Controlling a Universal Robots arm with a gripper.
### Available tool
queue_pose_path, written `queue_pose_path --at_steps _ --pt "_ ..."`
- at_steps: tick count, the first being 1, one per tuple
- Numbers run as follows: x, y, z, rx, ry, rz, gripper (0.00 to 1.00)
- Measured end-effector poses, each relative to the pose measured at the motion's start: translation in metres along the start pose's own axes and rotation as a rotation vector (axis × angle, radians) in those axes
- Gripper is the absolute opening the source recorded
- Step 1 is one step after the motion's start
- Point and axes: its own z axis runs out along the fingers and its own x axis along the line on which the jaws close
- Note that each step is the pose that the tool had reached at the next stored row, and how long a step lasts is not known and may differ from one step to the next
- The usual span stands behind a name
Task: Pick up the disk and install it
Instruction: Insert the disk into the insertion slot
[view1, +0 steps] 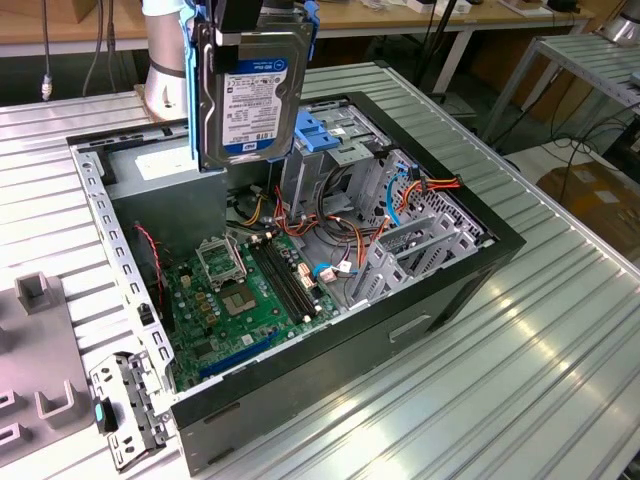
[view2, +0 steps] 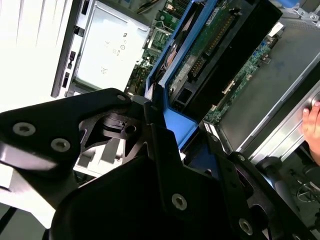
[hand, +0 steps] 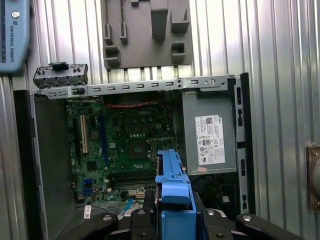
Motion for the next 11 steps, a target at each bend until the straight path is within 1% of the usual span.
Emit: queue_pose_path --at_steps 6,11 --pt "0.0062 -0.0005 0.0002 0.0001 -0.0001 0.0 0.37" --pt "0.0079 -0.0007 0.0002 0.0 0.0 0.0 0.37"
